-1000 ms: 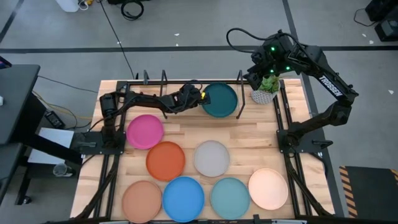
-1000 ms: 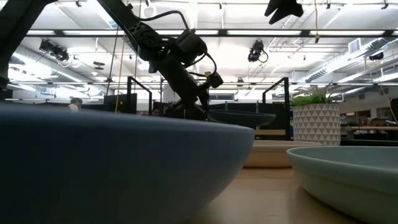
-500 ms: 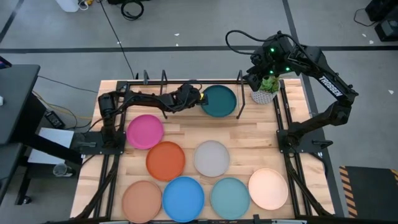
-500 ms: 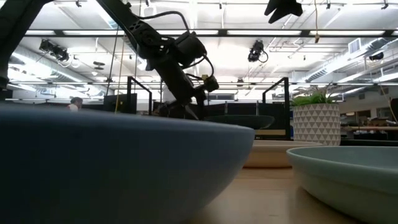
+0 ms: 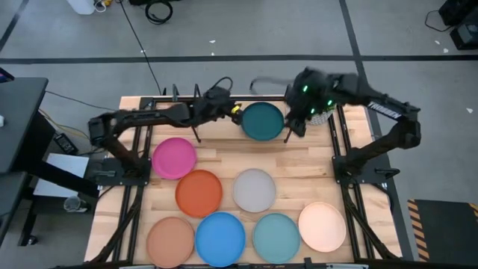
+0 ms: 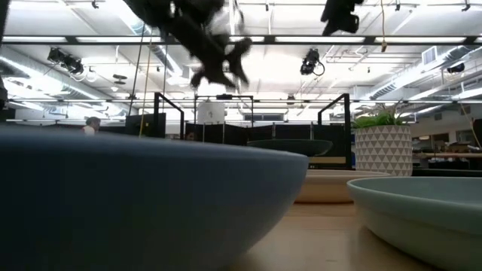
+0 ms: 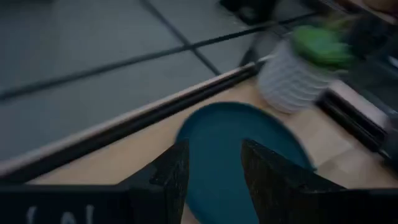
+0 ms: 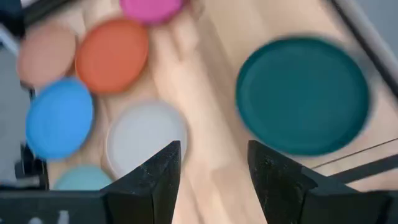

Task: Place and stack plates onto a shelf
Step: Put the gray plate on the shelf

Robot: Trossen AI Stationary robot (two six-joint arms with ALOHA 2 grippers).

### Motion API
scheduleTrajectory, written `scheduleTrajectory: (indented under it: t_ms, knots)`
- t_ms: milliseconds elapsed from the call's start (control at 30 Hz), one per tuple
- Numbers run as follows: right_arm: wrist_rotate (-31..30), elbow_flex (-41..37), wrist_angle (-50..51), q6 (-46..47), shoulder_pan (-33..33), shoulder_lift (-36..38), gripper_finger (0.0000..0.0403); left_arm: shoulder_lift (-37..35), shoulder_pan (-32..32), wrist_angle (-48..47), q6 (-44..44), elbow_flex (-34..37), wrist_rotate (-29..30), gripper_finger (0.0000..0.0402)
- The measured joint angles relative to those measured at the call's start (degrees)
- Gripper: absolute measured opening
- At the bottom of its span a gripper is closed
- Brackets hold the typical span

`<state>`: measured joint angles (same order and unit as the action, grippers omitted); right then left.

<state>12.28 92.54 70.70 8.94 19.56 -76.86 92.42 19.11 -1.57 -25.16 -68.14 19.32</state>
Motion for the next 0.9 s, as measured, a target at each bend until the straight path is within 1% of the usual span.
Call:
scheduleTrajectory:
  t_ms: [100,200,367,467,567,700,800,900]
  knots:
    - [-1.2,-4.9,-2.5,3.2,-5.2,0.0,0.0186,-6.4,-2.4,-1.7,5.5,0.0,-0.4,0.0153]
    - [-1.7,-10.0,-8.0,7.8,-10.1,0.0,0.0180,-12.1,-4.4,-4.4,9.5,0.0,-1.0,0.0153]
    - [-0.8,-20.3,-21.8,16.9,-16.4,-0.5,0.0170,-20.3,-6.3,-11.1,10.6,0.0,-1.4,0.0153]
    - [-1.9,-24.9,-27.2,21.7,-19.2,-2.5,0.0166,-24.4,-6.2,-13.9,10.1,0.0,-1.3,0.0153]
    - [-3.1,-26.9,-29.5,23.8,-22.0,-6.2,0.0163,-28.2,-6.2,-15.0,9.8,0.0,-1.3,0.0153]
    - [-4.7,-27.0,-30.1,25.1,-25.0,-12.8,0.0159,-32.5,-5.3,-14.9,9.9,0.0,-1.4,0.0153]
    - [-7.5,-27.0,-30.0,25.8,-25.8,-16.9,0.0157,-35.6,-4.7,-15.0,9.6,0.0,-1.4,0.0153]
    - [-8.7,-27.0,-30.0,25.6,-25.3,-20.0,0.0158,-38.3,-4.6,-15.0,9.3,0.0,-1.3,0.0153]
